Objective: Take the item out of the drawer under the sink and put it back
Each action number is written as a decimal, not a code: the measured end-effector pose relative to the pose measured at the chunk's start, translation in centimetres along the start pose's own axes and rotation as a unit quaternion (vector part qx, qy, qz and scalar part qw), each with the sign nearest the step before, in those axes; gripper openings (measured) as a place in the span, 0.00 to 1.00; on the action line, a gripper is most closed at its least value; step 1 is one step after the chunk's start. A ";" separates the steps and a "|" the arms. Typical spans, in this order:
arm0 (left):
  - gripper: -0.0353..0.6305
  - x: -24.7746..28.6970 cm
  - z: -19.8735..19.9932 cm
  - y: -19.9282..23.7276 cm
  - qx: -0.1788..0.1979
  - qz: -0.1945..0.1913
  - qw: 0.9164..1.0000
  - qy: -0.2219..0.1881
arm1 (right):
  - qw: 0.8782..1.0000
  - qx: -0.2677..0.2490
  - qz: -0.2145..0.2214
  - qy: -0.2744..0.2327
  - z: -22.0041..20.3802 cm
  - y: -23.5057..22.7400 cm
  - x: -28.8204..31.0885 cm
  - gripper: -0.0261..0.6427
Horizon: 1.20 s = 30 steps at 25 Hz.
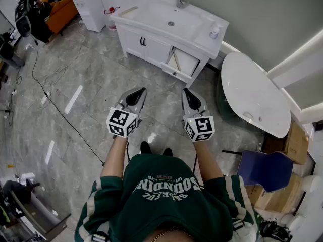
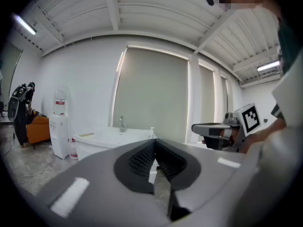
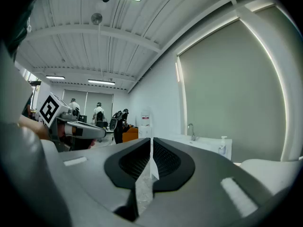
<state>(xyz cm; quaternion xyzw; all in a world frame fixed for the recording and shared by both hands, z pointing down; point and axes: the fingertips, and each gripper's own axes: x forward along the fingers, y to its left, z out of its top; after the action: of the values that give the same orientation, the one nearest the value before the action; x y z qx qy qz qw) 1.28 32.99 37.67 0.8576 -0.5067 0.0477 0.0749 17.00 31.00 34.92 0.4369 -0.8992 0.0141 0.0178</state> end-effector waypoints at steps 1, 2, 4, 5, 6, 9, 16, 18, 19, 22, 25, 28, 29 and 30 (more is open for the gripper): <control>0.13 0.0 0.0 0.0 -0.001 -0.001 1.000 0.000 | 1.000 0.004 -0.002 -0.001 0.0 -0.1 0.0 0.04; 0.13 0.0 0.0 0.1 -0.001 -0.001 1.000 0.001 | 1.000 0.007 -0.003 -0.002 0.0 -0.1 0.0 0.04; 0.13 0.1 0.0 0.2 -0.002 -0.003 1.000 0.002 | 1.000 0.008 -0.005 -0.001 -0.1 -0.1 0.0 0.04; 0.13 0.1 0.0 0.3 -0.003 -0.004 1.000 0.002 | 1.000 0.007 -0.006 0.000 -0.1 -0.1 0.0 0.04; 0.13 0.1 0.0 0.3 -0.004 -0.005 1.000 0.002 | 1.000 0.005 -0.008 0.001 -0.1 -0.1 0.0 0.04; 0.13 0.3 -0.2 0.4 -0.007 -0.011 1.000 0.002 | 1.000 0.002 -0.014 0.005 -0.2 -0.2 0.1 0.04; 0.13 0.5 -0.7 1.3 -0.015 -0.023 1.000 0.002 | 1.000 0.012 -0.017 0.018 -1.0 0.0 0.8 0.04; 0.13 0.4 -0.7 1.9 -0.014 -0.025 1.000 0.001 | 1.000 0.013 -0.018 0.021 -1.2 0.4 1.3 0.04; 0.13 0.4 -0.8 2.3 -0.014 -0.026 1.000 0.001 | 0.999 0.013 -0.020 0.021 -1.3 0.6 1.6 0.04; 0.13 0.1 -0.8 3.5 -0.013 -0.027 1.000 0.000 | 0.999 0.014 -0.024 0.021 -1.4 1.2 2.7 0.04; 0.13 -0.4 -0.9 4.8 -0.012 -0.033 0.999 0.000 | 0.999 0.014 -0.026 0.024 -1.7 2.2 3.6 0.04; 0.13 -0.9 -1.4 5.8 -0.012 -0.040 0.999 0.001 | 0.999 0.017 -0.030 0.028 -2.3 3.2 4.4 0.04; 0.13 -1.1 -1.5 6.2 -0.013 -0.041 0.999 0.001 | 0.999 0.019 -0.032 0.030 -2.5 3.6 4.6 0.04; 0.13 -1.3 -1.6 6.6 -0.014 -0.042 0.999 0.000 | 0.999 0.021 -0.033 0.032 -2.8 4.0 4.8 0.04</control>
<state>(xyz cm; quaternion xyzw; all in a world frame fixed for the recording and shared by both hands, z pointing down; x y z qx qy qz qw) -5.11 31.29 39.61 0.8769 -0.4708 0.0374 0.0893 10.93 29.84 37.94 0.4657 -0.8829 0.0461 0.0384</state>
